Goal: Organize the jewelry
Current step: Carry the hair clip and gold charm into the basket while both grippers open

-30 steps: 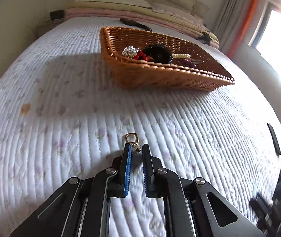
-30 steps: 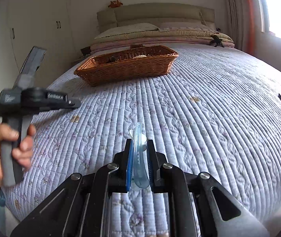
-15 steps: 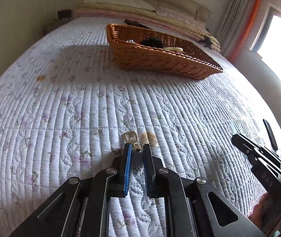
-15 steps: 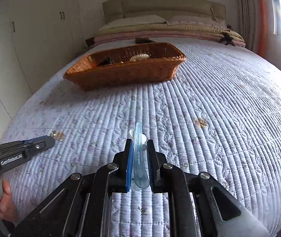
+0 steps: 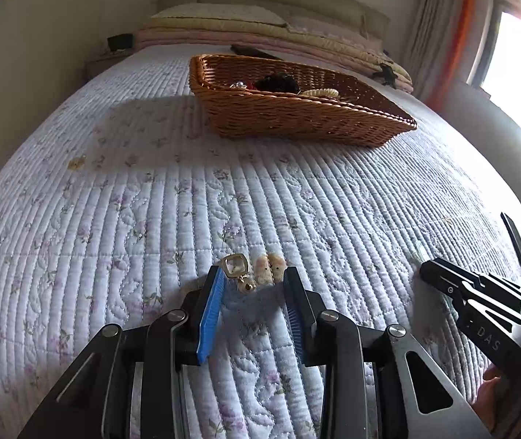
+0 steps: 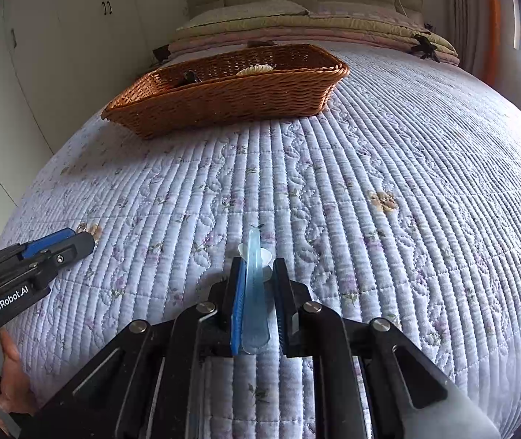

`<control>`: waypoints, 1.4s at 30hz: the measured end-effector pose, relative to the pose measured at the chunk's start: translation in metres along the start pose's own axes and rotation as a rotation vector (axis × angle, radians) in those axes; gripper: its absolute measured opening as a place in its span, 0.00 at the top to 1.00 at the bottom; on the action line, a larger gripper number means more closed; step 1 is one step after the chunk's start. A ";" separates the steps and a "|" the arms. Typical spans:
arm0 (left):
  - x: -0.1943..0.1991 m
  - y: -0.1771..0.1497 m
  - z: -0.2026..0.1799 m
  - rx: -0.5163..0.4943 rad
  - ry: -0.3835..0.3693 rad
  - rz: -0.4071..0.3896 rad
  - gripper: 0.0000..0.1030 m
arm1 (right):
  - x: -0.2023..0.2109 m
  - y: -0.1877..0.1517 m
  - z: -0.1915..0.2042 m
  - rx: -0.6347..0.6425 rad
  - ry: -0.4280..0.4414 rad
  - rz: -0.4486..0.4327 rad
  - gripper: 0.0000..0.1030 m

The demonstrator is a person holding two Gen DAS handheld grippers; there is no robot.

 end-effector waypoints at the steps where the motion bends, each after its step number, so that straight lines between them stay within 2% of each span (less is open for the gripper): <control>1: 0.000 0.000 0.000 -0.004 0.004 0.000 0.68 | 0.000 0.000 0.000 0.001 -0.002 0.000 0.84; 2: 0.000 0.000 -0.001 -0.010 0.008 -0.002 0.68 | 0.000 0.000 0.001 0.005 -0.006 -0.001 0.84; 5: 0.001 0.000 -0.001 -0.019 0.010 -0.011 0.90 | 0.002 0.001 0.002 0.013 -0.017 -0.017 0.85; 10: 0.006 -0.002 -0.007 -0.044 -0.028 -0.024 0.90 | 0.013 0.006 -0.001 -0.003 0.014 -0.052 0.85; 17: 0.041 0.017 -0.037 -0.164 -0.033 -0.149 0.90 | 0.036 0.028 -0.014 -0.029 0.025 -0.128 0.85; 22: 0.060 0.042 -0.049 -0.180 -0.068 -0.220 0.90 | 0.050 0.056 -0.024 -0.035 0.018 -0.196 0.85; 26: 0.067 0.076 -0.054 -0.175 -0.109 -0.265 0.90 | 0.059 0.100 -0.023 -0.022 0.037 -0.250 0.85; 29: 0.059 0.117 -0.055 -0.162 -0.133 -0.286 0.90 | 0.056 0.141 -0.016 -0.010 0.076 -0.267 0.85; 32: 0.036 0.160 -0.050 -0.095 -0.203 -0.277 0.90 | 0.036 0.186 -0.003 0.018 0.123 -0.241 0.85; 35: 0.003 0.192 -0.042 -0.055 -0.215 -0.273 0.90 | -0.001 0.212 0.009 0.039 0.196 -0.142 0.85; 38: -0.034 0.207 -0.035 -0.004 -0.249 -0.248 0.90 | -0.037 0.223 0.015 0.038 0.206 -0.075 0.85; 42: -0.070 0.210 -0.030 0.053 -0.318 -0.228 0.90 | -0.078 0.222 0.015 0.012 0.216 0.012 0.85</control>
Point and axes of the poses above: each gripper's, at about its wrist camera, not at the fingertips, and x roughly against the way its jaws point, z to its left, y to its top, the point moved 9 cm from there along -x, roughly the way its jaws point, and after that the axes turned 14 degrees about -y, right-handed, at the moved point
